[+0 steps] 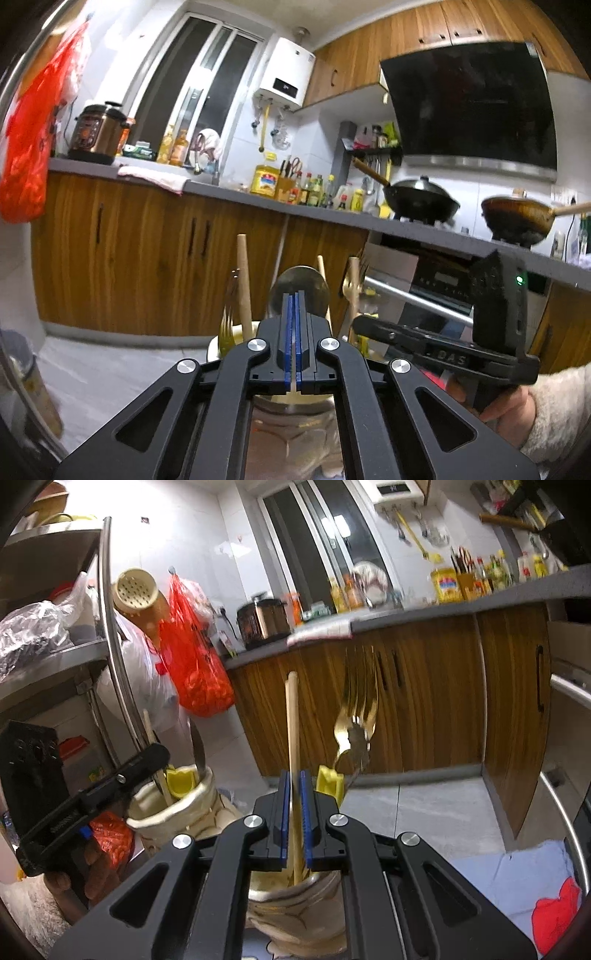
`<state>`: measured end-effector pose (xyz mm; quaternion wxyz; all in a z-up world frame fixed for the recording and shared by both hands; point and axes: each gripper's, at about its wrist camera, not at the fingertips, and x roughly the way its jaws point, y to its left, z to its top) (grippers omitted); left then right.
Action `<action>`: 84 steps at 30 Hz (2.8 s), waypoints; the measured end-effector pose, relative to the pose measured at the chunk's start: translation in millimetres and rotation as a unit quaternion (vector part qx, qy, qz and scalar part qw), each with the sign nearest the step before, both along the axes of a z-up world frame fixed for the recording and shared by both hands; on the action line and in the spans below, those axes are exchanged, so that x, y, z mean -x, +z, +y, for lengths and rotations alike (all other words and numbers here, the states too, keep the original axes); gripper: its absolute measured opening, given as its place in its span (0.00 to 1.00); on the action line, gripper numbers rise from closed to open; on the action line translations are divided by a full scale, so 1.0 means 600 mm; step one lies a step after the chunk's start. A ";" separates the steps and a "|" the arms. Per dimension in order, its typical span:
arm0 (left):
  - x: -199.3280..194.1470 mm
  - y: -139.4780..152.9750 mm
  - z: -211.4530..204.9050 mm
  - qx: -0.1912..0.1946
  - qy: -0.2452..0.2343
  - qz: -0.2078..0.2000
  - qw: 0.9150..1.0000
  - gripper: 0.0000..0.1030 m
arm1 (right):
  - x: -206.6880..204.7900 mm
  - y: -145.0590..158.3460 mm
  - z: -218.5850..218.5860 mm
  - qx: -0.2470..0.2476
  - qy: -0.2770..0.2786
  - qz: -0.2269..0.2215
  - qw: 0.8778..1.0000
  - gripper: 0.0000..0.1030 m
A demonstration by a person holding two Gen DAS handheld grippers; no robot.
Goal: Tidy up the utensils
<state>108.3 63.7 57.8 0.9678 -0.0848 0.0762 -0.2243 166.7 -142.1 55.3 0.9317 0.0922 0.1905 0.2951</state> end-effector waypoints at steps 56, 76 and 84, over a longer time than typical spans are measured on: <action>0.239 -0.080 -0.124 -0.176 0.206 0.149 0.951 0.95 | 0.267 -0.056 -0.100 0.037 -0.102 0.045 0.993 0.95; 0.236 -0.077 -0.111 -0.157 0.211 0.152 0.953 0.95 | 0.288 -0.054 -0.074 0.084 -0.093 -0.008 0.992 0.95; 0.237 -0.077 -0.111 -0.157 0.212 0.151 0.953 0.95 | 0.291 -0.056 -0.071 0.088 -0.092 -0.011 0.992 0.95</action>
